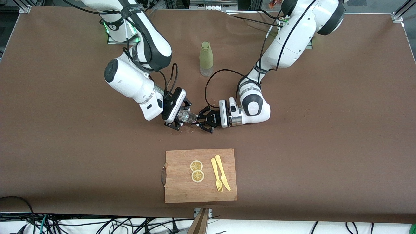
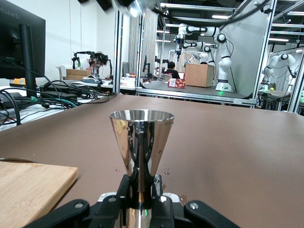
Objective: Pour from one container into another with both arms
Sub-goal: 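Tilt the glass with the right gripper, pouring water into the jigger, then move the glass back with the right gripper while the left gripper withdraws the jigger, then lower the glass with the right gripper while the left gripper sets down the jigger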
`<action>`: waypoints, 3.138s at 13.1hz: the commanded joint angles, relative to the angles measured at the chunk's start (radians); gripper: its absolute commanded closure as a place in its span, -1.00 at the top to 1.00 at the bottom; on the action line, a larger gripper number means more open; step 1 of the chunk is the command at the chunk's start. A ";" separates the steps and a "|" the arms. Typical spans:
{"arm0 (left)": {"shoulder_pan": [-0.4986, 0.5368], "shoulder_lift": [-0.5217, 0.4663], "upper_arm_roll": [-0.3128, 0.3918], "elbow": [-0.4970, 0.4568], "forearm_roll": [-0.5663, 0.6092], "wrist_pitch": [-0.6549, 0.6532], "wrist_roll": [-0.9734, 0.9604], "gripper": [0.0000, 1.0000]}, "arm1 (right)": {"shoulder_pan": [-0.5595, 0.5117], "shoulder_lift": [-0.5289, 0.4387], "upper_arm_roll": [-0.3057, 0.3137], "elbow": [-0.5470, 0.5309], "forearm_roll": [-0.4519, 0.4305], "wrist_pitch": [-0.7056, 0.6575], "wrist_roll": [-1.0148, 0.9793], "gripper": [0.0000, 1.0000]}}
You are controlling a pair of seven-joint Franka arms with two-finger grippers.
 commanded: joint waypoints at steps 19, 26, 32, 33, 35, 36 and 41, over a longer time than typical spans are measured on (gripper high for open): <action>0.499 -0.205 0.054 -0.339 0.712 -0.415 0.052 -1.00 | -0.564 -0.015 0.056 0.125 0.198 -0.621 -0.742 -0.57; 0.599 -0.194 0.256 -0.276 0.924 -0.712 0.084 -1.00 | -0.732 0.249 0.036 0.113 0.409 -0.862 -1.356 -0.56; 0.722 -0.144 0.307 -0.216 0.999 -0.834 0.173 -1.00 | -0.795 0.437 0.018 0.169 0.426 -0.922 -1.501 -0.53; 0.734 -0.130 0.307 -0.198 1.008 -0.856 0.195 -1.00 | -0.795 0.466 0.015 0.169 0.428 -0.908 -1.510 -0.50; 0.757 -0.095 0.322 -0.161 1.014 -0.890 0.222 -1.00 | -0.793 0.512 0.015 0.177 0.436 -0.835 -1.573 -0.50; 0.766 -0.067 0.323 -0.141 1.014 -0.911 0.238 -1.00 | -0.792 0.535 0.015 0.183 0.440 -0.826 -1.581 -0.50; 0.774 -0.020 0.368 -0.101 1.011 -0.954 0.287 -1.00 | -0.789 0.581 0.015 0.186 0.488 -0.802 -1.602 -0.48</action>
